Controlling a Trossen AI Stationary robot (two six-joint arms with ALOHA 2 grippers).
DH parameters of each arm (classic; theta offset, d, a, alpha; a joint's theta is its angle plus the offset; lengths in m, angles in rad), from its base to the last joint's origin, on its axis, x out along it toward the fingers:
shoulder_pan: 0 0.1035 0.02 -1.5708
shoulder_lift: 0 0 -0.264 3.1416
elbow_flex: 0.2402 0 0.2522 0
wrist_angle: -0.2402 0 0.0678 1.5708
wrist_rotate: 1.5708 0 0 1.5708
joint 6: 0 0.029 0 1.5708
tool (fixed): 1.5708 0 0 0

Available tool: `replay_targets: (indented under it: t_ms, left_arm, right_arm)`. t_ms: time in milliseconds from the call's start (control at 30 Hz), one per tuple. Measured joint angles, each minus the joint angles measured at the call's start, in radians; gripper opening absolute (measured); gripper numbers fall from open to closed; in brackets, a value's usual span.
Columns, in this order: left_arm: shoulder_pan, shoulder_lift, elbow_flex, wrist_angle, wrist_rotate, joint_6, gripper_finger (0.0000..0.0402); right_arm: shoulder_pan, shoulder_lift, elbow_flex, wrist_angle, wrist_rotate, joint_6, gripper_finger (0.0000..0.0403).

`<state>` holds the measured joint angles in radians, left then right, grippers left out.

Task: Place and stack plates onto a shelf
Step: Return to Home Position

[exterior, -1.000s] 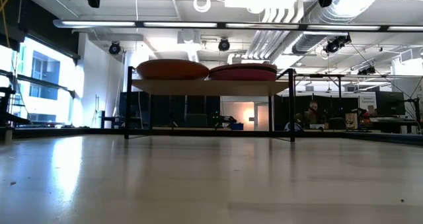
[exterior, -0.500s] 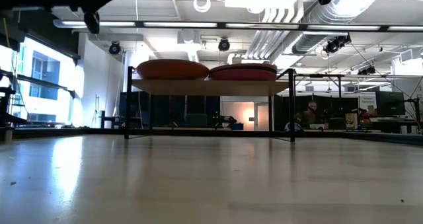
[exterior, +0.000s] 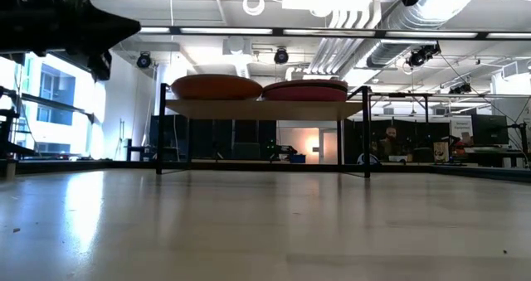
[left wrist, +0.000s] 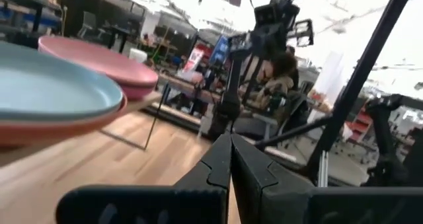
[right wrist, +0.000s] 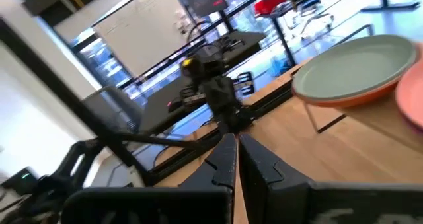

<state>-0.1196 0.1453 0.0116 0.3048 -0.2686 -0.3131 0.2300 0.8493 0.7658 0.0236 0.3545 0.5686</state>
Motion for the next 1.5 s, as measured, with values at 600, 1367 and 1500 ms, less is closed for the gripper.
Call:
replay_targets:
  t_ms: [600, 1367, 1500]
  left_arm:
    - [0.000, -0.074, 0.001, -0.051, 0.084, -0.150, 0.0000]
    - [0.000, -0.074, 0.001, -0.063, 0.080, -0.138, 0.0000]
    - [0.000, -0.074, 0.001, -0.068, 0.080, -0.138, 0.0000]
  right_arm:
    - [-0.060, -0.463, -0.453, 0.111, -0.099, -0.028, 0.0000]
    - [-0.191, -0.825, -0.748, -0.014, -0.268, -0.275, 0.0000]
    - [-0.191, -0.821, -0.748, -0.015, -0.266, -0.236, 0.0000]
